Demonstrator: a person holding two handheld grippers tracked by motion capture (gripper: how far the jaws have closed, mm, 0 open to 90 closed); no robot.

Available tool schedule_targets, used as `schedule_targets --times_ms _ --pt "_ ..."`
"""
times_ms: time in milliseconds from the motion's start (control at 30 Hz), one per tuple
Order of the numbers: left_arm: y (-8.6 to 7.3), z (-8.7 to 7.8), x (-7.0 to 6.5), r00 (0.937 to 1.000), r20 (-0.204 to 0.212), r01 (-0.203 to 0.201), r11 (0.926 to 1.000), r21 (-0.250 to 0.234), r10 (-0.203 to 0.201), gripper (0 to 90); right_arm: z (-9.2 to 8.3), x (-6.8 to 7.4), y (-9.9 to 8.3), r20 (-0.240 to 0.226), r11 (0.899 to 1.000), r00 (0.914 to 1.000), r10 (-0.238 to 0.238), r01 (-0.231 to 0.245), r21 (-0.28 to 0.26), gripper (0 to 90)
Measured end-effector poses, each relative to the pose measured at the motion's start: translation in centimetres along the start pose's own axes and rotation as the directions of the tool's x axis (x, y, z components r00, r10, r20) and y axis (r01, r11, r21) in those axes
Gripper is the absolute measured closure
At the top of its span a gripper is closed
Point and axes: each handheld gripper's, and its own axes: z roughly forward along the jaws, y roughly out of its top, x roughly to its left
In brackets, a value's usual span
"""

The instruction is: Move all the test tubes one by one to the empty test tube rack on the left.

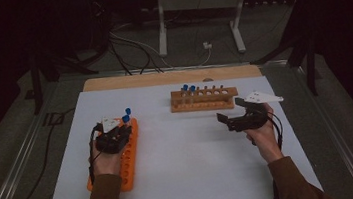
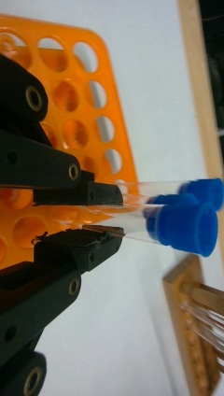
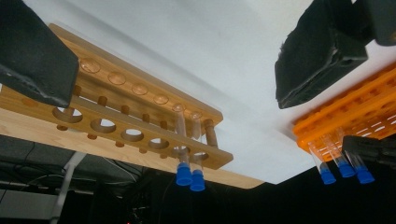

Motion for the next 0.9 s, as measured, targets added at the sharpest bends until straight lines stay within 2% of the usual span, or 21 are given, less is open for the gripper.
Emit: schedule_targets --times_ms 233,333,600,733,800,900 --pt "0.1 0.35 -0.21 0.9999 -0.01 -0.004 0.9976 0.069 0.005 78.4 0.07 0.05 -0.05 -0.003 1.0 1.0 -0.003 0.003 0.002 0.0" --pt "0.2 0.66 -0.43 0.9996 -0.019 -0.021 0.9948 0.099 0.023 78.5 0.12 0.14 -0.07 -0.004 1.0 1.0 -0.005 0.005 0.005 0.0" --pt "0.14 0.57 -0.29 0.9998 -0.018 0.007 0.9942 0.107 -0.005 78.5 0.16 0.2 -0.1 -0.006 1.0 0.9999 -0.009 0.009 0.008 0.0" --pt "0.1 0.52 0.01 0.9991 -0.002 0.042 0.994 0.101 -0.042 77.2 0.15 0.22 -0.04 -0.007 1.0 0.9999 -0.008 0.008 0.005 0.0" --pt "0.04 0.44 0.05 0.9988 -0.001 0.048 0.994 0.098 -0.048 71.7 0.17 0.2 -0.03 -0.008 1.0 0.9999 -0.007 0.007 0.004 0.0" --pt "-0.15 0.14 -0.03 0.9987 0.019 0.046 0.9967 0.067 -0.048 64.6 0.2 0.19 -0.03 -0.007 1.0 1.0 -0.005 0.006 0.005 0.0"
